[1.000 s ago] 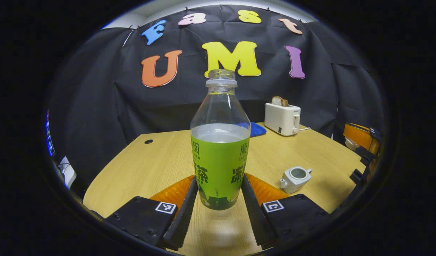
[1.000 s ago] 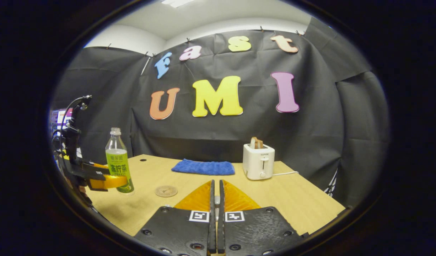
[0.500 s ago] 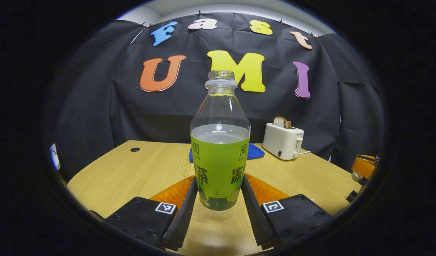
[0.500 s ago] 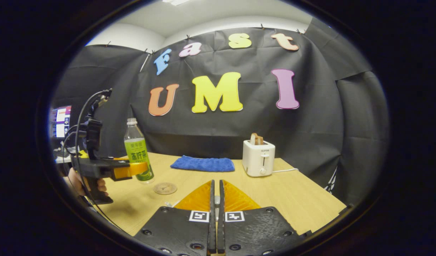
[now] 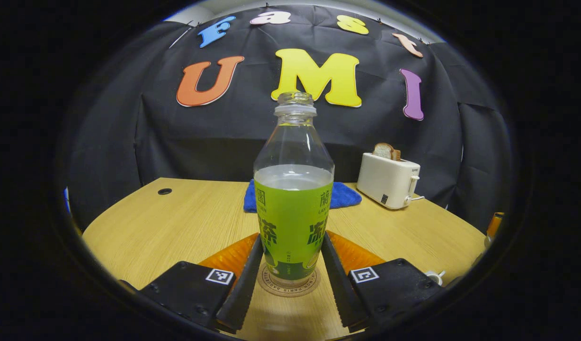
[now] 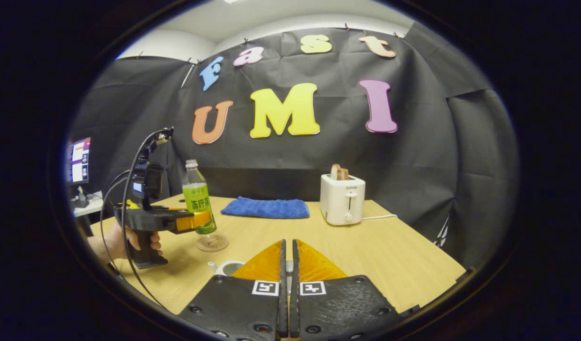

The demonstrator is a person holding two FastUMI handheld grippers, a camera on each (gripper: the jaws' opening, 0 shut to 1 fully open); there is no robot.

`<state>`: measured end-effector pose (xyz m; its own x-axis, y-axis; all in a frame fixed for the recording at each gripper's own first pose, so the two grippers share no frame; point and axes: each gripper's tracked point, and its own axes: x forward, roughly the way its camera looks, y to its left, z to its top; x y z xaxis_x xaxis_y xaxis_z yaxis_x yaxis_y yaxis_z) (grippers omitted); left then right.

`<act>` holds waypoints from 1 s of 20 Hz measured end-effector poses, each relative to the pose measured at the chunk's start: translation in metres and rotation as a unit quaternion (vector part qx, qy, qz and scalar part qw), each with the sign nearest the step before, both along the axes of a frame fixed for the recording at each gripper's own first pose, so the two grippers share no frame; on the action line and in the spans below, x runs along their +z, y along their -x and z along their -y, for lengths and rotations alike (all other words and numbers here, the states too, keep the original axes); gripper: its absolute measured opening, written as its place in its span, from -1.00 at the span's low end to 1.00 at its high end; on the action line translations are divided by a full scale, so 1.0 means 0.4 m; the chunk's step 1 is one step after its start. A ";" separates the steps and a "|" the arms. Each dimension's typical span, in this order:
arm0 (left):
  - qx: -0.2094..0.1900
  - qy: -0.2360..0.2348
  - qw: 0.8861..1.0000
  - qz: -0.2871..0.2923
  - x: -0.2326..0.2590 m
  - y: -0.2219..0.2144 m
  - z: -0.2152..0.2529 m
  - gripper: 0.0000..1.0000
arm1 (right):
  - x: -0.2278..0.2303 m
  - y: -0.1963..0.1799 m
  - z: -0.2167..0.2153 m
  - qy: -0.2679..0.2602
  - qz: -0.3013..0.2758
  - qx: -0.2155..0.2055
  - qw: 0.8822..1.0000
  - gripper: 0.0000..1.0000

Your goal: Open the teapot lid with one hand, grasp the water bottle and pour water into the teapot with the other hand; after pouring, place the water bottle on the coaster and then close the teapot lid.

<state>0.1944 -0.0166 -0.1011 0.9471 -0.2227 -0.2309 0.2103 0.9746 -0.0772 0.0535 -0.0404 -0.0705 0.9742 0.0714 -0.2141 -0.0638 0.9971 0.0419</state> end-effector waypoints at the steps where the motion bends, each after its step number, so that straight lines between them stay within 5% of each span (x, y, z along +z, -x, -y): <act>1: 0.001 0.001 1.000 -0.001 -0.004 -0.005 0.003 0.50 | -0.007 -0.004 0.000 0.000 -0.002 0.001 1.000 -0.97; 16: -0.004 -0.015 0.999 -0.030 -0.057 -0.005 0.011 0.60 | -0.015 -0.010 -0.016 0.001 -0.004 0.007 1.000 -0.97; 18: 0.001 -0.017 1.000 -0.025 -0.049 0.000 0.007 0.68 | -0.012 -0.007 -0.018 0.001 -0.002 0.008 1.000 -0.97; 19: 0.007 -0.021 0.999 -0.025 -0.053 0.006 -0.003 0.98 | -0.010 -0.009 -0.019 0.001 -0.001 0.008 1.000 -0.97; 20: 0.013 -0.025 0.999 -0.026 -0.050 0.015 -0.011 1.00 | -0.008 -0.011 -0.022 0.001 0.000 0.009 1.000 -0.97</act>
